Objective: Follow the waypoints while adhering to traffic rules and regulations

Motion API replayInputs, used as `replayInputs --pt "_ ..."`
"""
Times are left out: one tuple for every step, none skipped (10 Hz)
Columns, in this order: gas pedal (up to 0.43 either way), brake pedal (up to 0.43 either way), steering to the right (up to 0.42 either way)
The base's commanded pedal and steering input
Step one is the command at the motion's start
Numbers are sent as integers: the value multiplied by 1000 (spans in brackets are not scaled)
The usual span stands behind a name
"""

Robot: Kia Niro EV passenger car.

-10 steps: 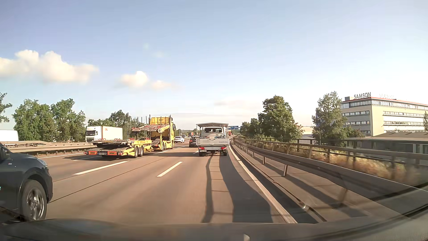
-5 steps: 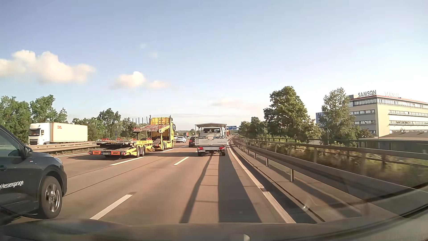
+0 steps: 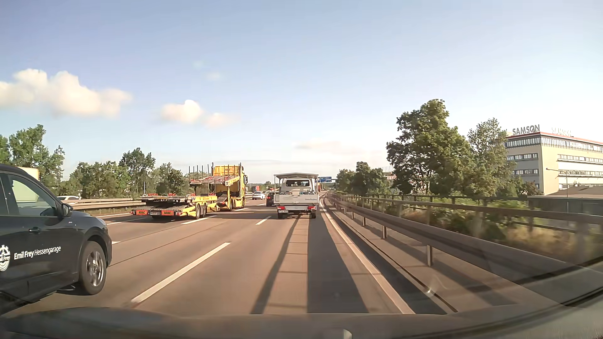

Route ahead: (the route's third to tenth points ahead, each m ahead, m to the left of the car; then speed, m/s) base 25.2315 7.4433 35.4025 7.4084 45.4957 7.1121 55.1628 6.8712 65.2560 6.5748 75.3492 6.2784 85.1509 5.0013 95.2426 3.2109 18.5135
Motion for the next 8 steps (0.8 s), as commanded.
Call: replayInputs --pt "189 0 4" --pt "189 0 5" --pt "189 0 5" --pt "189 0 5" --pt "189 0 5" --pt "189 0 5" --pt "189 0 5" --pt "189 0 5"
